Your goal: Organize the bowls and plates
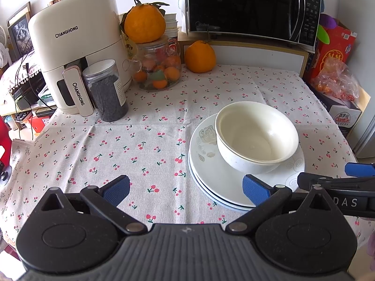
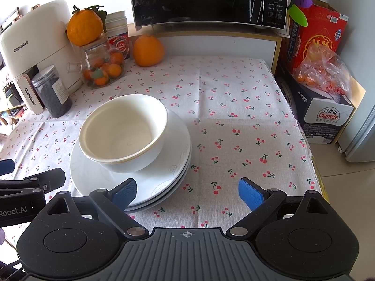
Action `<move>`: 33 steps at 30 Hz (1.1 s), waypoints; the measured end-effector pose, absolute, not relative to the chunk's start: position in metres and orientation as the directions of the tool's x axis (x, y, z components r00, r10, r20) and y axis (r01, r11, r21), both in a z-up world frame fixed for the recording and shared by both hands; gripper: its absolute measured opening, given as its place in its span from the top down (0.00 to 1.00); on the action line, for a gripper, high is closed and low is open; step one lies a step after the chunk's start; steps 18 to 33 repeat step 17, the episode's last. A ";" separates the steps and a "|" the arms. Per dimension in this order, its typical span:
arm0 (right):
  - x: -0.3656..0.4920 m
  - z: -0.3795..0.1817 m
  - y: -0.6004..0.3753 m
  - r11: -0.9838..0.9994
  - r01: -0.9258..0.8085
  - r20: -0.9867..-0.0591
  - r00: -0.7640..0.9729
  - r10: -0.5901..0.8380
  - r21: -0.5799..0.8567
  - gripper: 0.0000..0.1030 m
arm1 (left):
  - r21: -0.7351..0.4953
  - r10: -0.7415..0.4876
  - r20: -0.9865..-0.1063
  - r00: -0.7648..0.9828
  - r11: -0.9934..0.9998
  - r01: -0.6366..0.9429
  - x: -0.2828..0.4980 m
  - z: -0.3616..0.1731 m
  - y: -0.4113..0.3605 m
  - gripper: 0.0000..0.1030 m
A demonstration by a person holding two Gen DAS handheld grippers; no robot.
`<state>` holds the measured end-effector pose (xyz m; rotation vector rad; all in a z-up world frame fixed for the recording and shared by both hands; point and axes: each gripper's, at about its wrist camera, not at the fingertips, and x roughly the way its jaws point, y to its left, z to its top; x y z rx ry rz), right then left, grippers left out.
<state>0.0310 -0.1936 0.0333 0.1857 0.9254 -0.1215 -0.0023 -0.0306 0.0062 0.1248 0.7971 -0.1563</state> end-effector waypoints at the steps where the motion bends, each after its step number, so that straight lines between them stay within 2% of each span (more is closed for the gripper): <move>1: 0.031 0.033 -0.194 0.977 0.184 -0.803 0.596 -0.024 0.107 0.08 | 0.053 -0.092 -0.720 0.688 0.981 0.186 -0.002 0.006 -0.030 0.00; 33: 0.030 0.030 -0.194 0.977 0.183 -0.805 0.593 -0.023 0.106 0.08 | 0.061 -0.088 -0.719 0.690 0.980 0.188 -0.001 0.006 -0.030 0.01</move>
